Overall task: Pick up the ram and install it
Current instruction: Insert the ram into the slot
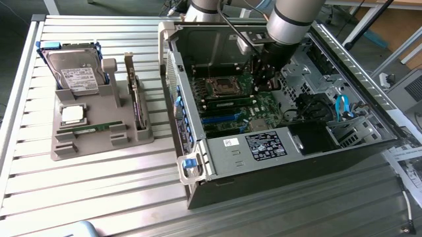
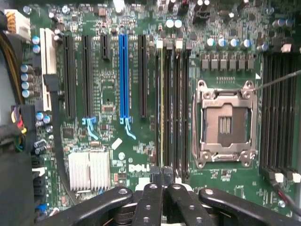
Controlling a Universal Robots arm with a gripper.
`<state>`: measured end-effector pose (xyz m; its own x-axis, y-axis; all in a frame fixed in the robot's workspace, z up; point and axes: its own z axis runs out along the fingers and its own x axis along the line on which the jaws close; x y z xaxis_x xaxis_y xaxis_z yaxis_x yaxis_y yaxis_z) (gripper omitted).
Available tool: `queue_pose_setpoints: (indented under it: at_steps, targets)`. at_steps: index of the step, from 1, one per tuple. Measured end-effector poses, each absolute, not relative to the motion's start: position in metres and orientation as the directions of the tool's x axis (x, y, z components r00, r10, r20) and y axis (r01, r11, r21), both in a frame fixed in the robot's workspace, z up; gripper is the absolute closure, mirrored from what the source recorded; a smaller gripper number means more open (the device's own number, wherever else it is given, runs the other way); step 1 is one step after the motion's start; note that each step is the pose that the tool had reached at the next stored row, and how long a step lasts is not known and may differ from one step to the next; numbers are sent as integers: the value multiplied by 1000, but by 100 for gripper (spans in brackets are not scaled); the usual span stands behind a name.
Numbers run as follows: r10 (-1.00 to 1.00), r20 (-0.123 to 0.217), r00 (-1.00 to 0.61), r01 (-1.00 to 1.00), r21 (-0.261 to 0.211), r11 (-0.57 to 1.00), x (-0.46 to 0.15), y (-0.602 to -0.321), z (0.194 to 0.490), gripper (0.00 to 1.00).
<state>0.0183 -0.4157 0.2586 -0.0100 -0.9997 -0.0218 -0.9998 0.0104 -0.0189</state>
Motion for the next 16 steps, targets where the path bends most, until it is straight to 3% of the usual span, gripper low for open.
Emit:
queue_pose_setpoints:
  at_steps: [16]
  targets:
    - [-1000,-21,-10,-1000,-19,10,48,-416,259,89]
